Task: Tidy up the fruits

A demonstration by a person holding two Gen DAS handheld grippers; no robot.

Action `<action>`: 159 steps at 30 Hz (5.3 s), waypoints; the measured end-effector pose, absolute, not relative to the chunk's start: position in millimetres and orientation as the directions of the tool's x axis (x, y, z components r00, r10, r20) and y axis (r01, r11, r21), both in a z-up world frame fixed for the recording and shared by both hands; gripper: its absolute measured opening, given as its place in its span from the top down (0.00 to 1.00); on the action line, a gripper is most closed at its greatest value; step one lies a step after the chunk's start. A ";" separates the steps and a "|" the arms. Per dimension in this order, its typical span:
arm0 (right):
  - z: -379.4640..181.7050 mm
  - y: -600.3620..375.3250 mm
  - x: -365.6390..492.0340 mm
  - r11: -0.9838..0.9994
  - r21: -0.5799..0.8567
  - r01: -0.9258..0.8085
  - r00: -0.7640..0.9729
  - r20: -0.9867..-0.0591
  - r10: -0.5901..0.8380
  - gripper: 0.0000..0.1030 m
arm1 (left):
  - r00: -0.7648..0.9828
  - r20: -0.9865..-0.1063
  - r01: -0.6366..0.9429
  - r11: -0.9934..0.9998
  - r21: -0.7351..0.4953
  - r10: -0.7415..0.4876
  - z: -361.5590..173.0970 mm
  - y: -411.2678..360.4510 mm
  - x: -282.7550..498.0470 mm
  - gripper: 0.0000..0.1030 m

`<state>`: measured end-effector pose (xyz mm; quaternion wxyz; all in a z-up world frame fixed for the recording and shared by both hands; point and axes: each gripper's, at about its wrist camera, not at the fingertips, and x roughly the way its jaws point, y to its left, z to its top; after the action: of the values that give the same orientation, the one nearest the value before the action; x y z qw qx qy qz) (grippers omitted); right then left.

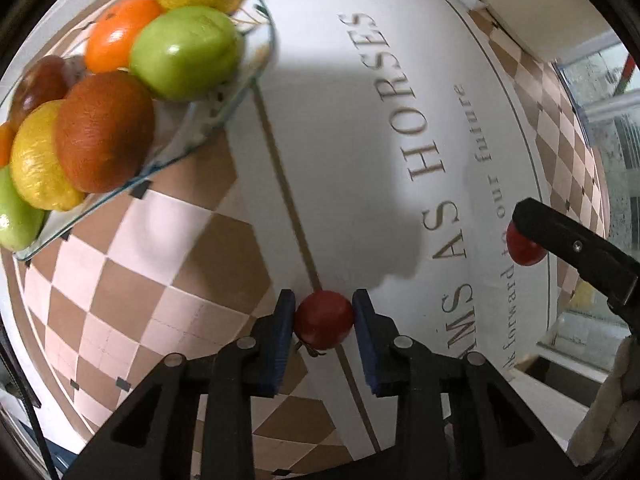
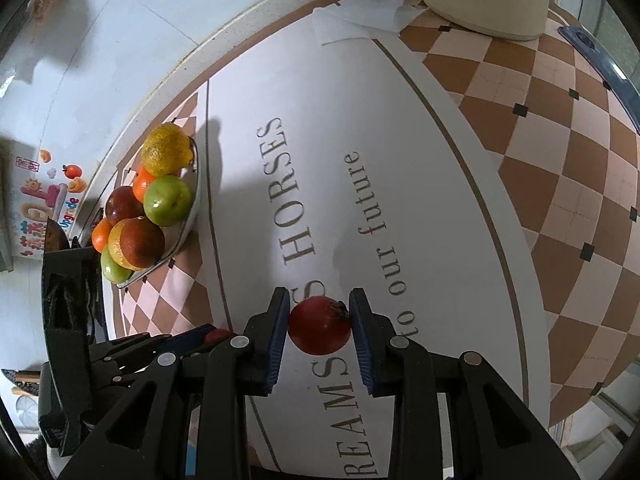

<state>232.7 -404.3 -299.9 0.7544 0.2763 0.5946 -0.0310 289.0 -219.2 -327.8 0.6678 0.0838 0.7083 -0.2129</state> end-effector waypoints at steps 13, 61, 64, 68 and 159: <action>-310.9 -351.9 303.5 0.688 0.652 0.319 0.322 -0.757 0.568 0.68 | 0.105 -0.918 0.060 0.923 -0.379 -0.384 -227.8 -91.3 331.0 0.74; -244.8 -265.7 308.6 0.948 0.173 0.266 0.368 -0.927 0.066 0.09 | 0.243 -0.968 -0.088 0.992 -0.087 -0.063 -252.5 29.0 371.5 0.08; -222.1 -247.0 286.5 0.968 0.092 0.233 0.399 -0.917 -0.008 0.08 | 0.290 -0.957 -0.033 0.999 -0.033 -0.022 -238.2 23.1 349.7 0.08; -196.3 -229.4 261.4 0.972 0.056 0.228 0.433 -0.900 -0.049 0.07 | 0.337 -0.941 0.015 1.000 -0.027 -0.031 -218.3 19.9 321.9 0.08; -59.4 -223.1 174.3 0.994 0.009 0.105 0.602 -0.797 -0.057 0.02 | 0.579 -0.815 0.014 0.999 0.037 0.022 -83.8 -19.1 209.4 0.08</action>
<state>174.3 -223.1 -59.4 0.8946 0.0273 0.4438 -0.0452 209.4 -19.1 -83.8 0.8883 0.0198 0.4589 0.0023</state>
